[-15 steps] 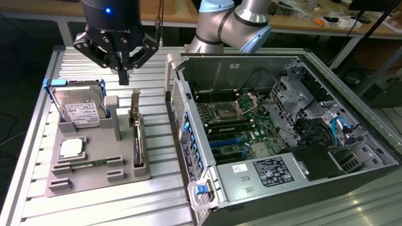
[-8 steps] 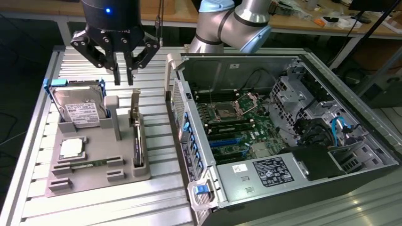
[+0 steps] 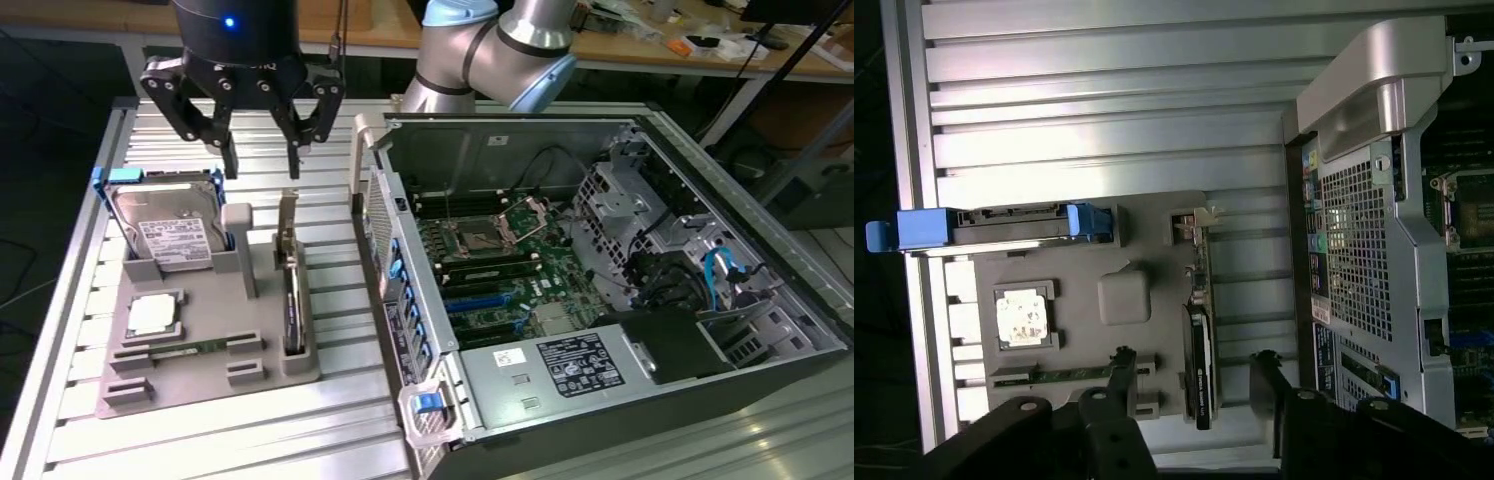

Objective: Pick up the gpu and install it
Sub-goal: 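Pick up the gpu and move the gpu toward the slot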

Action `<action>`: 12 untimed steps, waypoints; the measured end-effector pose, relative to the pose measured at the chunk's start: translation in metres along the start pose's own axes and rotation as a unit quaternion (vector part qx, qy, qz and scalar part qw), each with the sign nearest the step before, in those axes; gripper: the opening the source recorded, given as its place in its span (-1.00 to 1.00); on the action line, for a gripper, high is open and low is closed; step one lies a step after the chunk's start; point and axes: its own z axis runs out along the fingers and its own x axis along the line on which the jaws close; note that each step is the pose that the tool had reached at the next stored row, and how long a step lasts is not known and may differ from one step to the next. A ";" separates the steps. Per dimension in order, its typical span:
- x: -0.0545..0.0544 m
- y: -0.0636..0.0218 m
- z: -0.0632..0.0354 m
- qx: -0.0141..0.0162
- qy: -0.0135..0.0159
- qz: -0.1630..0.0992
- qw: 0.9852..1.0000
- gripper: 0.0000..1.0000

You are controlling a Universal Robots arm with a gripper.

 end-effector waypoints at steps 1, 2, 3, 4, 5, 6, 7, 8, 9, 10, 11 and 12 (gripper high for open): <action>0.000 0.0000 0.0000 0.000 0.000 0.000 1.000 0.19; 0.000 0.0000 0.0000 0.000 0.000 0.000 1.000 0.32; 0.000 0.0000 0.0003 0.000 0.000 0.000 1.000 0.44; 0.000 0.0001 0.0011 0.001 0.000 -0.001 1.000 0.44; 0.000 0.0000 0.0022 0.002 0.000 -0.006 1.000 0.57; 0.000 0.0000 0.0037 0.002 0.002 -0.016 1.000 0.57; 0.000 -0.0001 0.0048 0.002 0.002 -0.024 1.000 0.57; 0.000 -0.0001 0.0062 0.001 0.003 -0.034 0.999 0.57; 0.000 -0.0002 0.0072 0.001 0.004 -0.043 0.999 0.57; 0.000 -0.0003 0.0091 0.001 0.005 -0.057 0.998 0.57; 0.000 -0.0003 0.0106 0.001 0.006 -0.067 0.998 0.57; 0.000 -0.0004 0.0117 0.001 0.007 -0.073 0.997 0.57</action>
